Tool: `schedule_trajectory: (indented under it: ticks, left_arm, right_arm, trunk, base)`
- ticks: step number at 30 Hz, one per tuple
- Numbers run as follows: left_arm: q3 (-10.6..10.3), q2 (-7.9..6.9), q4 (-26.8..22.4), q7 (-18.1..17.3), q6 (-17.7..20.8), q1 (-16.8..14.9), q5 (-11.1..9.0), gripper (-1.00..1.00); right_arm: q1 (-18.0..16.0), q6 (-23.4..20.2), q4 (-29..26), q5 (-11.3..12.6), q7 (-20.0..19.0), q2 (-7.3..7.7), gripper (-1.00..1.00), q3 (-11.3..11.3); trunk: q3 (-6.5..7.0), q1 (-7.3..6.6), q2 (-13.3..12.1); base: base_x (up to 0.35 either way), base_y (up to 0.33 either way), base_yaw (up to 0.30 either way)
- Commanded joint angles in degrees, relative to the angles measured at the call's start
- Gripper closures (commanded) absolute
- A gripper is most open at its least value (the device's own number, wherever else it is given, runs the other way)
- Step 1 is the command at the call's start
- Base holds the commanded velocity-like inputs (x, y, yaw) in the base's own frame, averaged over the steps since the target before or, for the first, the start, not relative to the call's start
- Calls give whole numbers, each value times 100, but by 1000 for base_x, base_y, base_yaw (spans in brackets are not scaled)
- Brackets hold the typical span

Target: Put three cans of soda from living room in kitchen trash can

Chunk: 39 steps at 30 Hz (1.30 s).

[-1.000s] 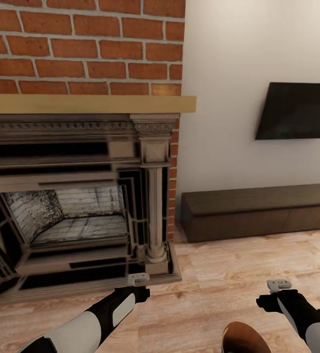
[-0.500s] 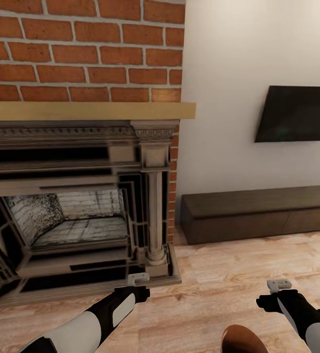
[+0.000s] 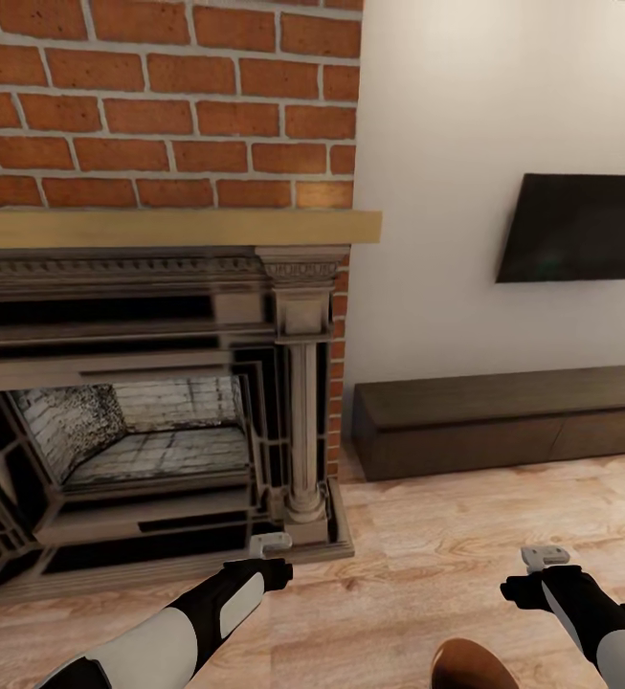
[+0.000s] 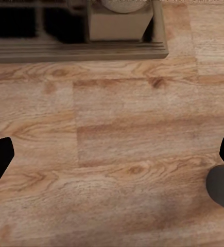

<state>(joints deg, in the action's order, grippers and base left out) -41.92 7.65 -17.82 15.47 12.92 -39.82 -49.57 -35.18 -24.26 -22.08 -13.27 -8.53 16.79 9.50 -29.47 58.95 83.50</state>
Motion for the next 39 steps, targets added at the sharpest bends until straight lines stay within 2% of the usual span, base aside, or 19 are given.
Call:
schedule_trajectory:
  ticks: [1, 39]
  left_arm:
    - [0, 0, 0, 0, 0, 0, 0, -100]
    - [0, 4, -2, 0, -8, 9, 1, -100]
  right_arm:
    - [1, 0, 0, 2, -2, 0, -100, 0]
    - [0, 0, 1, 0, -3, -1, -100, 0]
  trunk:
    - [18, -23, -42]
    - [701, -857, -1566]
  base:
    - [0, 0, 0]
    - [0, 0, 0]
